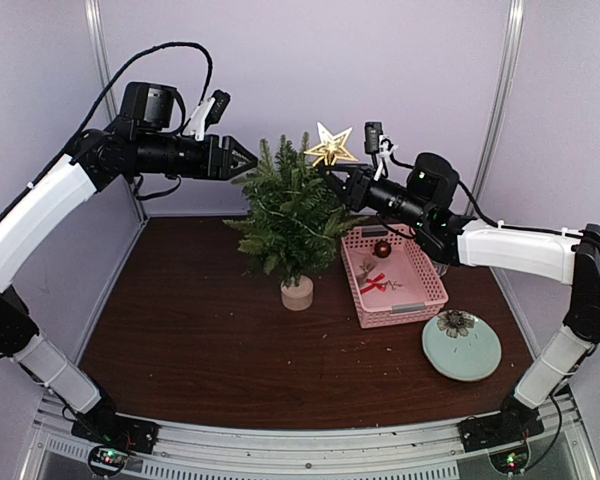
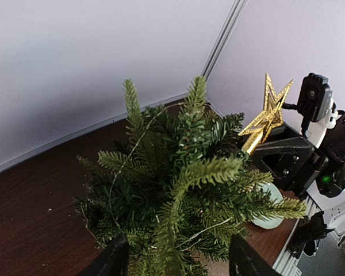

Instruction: Decorate the small christmas tree

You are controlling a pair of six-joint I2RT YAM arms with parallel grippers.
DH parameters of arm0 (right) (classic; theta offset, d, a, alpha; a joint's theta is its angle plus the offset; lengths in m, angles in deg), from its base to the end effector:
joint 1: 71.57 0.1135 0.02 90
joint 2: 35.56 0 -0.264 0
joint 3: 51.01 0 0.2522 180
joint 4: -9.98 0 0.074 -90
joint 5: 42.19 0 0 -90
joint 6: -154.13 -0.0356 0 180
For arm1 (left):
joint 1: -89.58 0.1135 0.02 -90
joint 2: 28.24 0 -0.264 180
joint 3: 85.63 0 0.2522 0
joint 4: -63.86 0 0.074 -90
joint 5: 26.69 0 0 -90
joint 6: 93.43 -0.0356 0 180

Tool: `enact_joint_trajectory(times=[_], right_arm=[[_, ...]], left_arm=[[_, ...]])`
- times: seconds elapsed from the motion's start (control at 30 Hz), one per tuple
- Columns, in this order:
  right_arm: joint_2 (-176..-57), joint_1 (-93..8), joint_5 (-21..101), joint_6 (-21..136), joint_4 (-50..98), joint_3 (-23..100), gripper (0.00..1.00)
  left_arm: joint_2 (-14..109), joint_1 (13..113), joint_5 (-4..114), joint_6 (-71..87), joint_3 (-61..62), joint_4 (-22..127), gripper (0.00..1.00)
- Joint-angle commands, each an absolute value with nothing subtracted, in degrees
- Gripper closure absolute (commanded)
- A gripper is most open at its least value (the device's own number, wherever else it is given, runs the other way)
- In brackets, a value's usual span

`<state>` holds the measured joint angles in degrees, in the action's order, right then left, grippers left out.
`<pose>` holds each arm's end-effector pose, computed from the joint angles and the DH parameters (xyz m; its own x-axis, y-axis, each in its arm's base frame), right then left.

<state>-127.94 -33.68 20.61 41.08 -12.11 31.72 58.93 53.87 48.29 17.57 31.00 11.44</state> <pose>0.2921 0.2479 0.3578 -0.1954 0.2892 -0.9371 -0.8933 0.3418 0.2917 0.2596 -0.1980 0.4589 -0.5672 -0.0186 -0.8234 0.5937 0.6837 -0.4244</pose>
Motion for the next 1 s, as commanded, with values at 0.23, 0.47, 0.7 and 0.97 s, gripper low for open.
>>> enact_joint_trajectory(times=[0.23, 0.47, 0.7, 0.97], right_arm=[[-125.36, -33.95, 20.02, 41.7, -10.72, 30.12, 0.66], [-123.99, -33.97, 20.04, 42.23, -9.94, 28.72, 0.49], [-121.99, -33.95, 19.38, 42.77, -8.18, 27.9, 0.38], [-114.37, -34.74, 19.74, 45.62, 2.42, 25.58, 0.28]], left_arm=[[58.83, 54.07, 48.28, 17.32, 32.93, 14.7, 0.41], [58.7, 54.07, 48.79, 16.97, 33.13, 14.28, 0.38], [58.93, 54.07, 49.04, 16.62, 33.64, 14.03, 0.34], [55.35, 54.58, 51.13, 16.7, 32.49, 14.57, 0.1]])
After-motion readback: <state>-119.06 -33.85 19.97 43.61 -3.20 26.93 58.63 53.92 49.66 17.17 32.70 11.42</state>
